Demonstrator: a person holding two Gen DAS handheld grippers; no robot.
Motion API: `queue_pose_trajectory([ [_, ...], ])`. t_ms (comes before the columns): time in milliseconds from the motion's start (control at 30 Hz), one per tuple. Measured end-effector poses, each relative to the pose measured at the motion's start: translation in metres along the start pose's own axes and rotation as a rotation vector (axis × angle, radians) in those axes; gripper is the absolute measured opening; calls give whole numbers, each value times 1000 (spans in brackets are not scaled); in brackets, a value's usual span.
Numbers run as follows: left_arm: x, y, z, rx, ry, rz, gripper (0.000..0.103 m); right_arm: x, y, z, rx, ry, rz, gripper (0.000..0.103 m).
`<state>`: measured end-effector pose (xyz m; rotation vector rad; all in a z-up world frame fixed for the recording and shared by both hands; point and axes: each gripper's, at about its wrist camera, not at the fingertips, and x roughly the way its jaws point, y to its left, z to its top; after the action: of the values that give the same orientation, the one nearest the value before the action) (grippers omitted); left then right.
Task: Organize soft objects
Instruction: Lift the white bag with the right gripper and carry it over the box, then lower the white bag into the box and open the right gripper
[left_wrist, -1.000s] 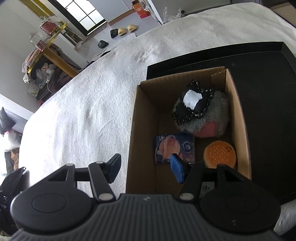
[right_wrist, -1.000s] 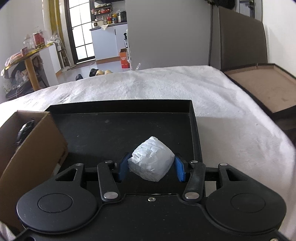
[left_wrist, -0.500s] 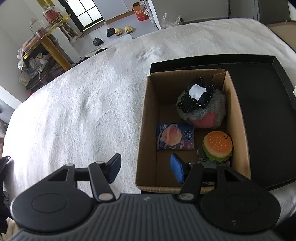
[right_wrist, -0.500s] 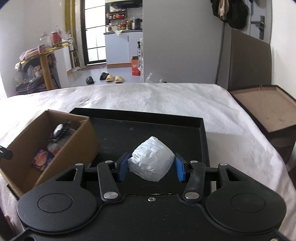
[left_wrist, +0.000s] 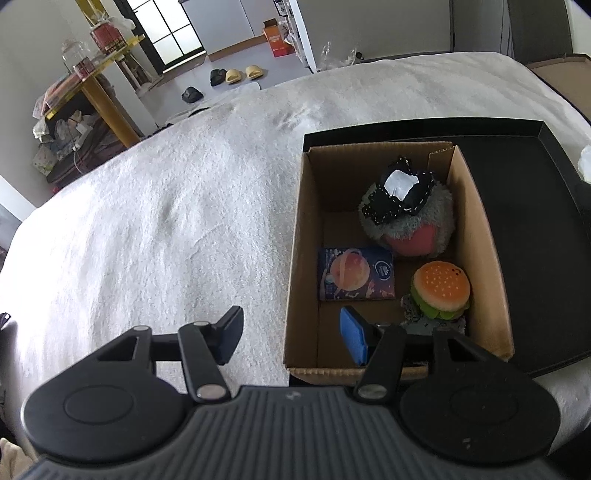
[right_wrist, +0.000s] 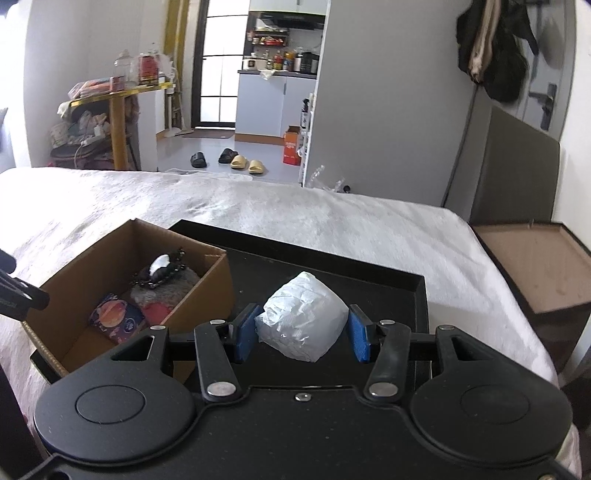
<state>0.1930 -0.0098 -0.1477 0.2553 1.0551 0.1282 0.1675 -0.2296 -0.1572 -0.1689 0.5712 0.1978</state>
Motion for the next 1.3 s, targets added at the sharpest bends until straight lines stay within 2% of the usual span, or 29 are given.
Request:
queue_pose_trajectory([
  [533, 17, 25, -7, -71, 38, -118, 48, -2, 37, 18, -116, -22, 61, 50],
  [867, 34, 41, -12, -134, 103, -185, 38, 5, 79, 29, -213, -12, 156, 50],
  [967, 37, 40, -13, -120, 109, -196, 30, 7, 92, 33, -223, -3, 191, 50],
  [1133, 46, 41, -14, -126, 137, -249, 10, 12, 112, 34, -276, 12, 221, 50],
  [1300, 48, 38, -12, -113, 136, -235, 9, 17, 124, 31, -306, 29, 237, 51],
])
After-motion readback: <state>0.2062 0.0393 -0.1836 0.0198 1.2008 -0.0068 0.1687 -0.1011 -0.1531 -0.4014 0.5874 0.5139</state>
